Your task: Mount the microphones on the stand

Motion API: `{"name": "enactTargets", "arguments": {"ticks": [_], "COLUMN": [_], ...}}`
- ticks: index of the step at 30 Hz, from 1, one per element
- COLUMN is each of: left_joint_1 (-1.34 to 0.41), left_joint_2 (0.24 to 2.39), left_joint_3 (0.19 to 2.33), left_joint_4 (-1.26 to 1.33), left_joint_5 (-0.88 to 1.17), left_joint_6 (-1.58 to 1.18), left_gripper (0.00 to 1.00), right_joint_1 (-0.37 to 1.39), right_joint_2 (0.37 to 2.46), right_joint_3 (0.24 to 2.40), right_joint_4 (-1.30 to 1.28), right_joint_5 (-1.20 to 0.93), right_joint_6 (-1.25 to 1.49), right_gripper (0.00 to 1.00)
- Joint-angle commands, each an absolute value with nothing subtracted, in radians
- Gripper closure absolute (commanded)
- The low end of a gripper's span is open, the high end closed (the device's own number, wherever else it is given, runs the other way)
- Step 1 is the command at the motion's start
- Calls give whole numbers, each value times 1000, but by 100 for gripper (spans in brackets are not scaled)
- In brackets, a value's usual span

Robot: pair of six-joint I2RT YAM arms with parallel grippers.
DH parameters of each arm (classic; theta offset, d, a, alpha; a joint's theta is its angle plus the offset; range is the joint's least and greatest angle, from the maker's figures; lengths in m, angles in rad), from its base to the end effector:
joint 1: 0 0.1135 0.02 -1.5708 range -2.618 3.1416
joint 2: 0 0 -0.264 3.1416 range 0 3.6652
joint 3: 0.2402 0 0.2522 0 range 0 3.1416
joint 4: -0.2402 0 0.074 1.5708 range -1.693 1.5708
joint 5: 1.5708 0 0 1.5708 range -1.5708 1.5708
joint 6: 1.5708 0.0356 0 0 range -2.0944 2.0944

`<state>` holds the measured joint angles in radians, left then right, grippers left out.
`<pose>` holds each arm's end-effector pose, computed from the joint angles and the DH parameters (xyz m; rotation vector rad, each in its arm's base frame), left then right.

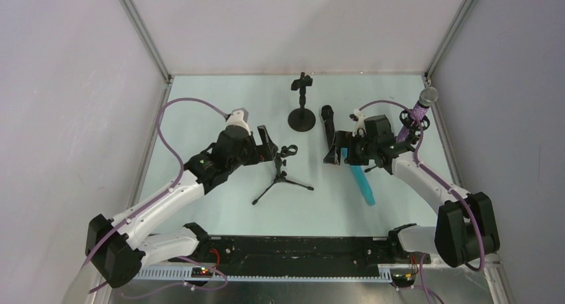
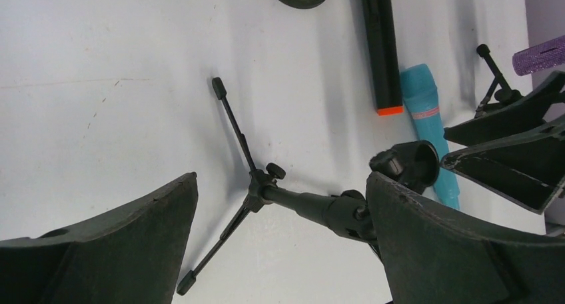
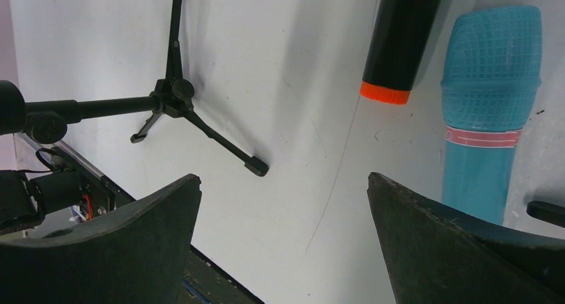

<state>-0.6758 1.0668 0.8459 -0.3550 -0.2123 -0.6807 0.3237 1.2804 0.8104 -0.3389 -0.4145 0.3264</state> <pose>0.1888 -0.1417 0.2903 -0.1316 2.1821 -0.5625 0.2453 0.0974 0.2319 -0.2014 2.4314 0.7954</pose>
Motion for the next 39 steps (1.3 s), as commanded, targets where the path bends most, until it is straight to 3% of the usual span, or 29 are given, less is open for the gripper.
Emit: {"name": "enactTargets", "arguments": {"ticks": [1,25,39], "left_joint_1": [-667,-666,-665], "left_joint_2": [1074,1096,1078], "left_joint_3": [844,860,842], "left_joint_4": [-334,-334,-335], "left_joint_5": [-203,-224,-239], "left_joint_6": [-717,-686,-665], "left_gripper": [0,0,0], "right_joint_1": [318,295,346], "right_joint_2": [1239,1235,1261], "right_joint_3": [850,850,882], "right_joint_4": [-344,-367,-456], "right_joint_5": [-392,-334,24], "right_joint_6": [302,274,208], "right_gripper": [0,0,0]}}
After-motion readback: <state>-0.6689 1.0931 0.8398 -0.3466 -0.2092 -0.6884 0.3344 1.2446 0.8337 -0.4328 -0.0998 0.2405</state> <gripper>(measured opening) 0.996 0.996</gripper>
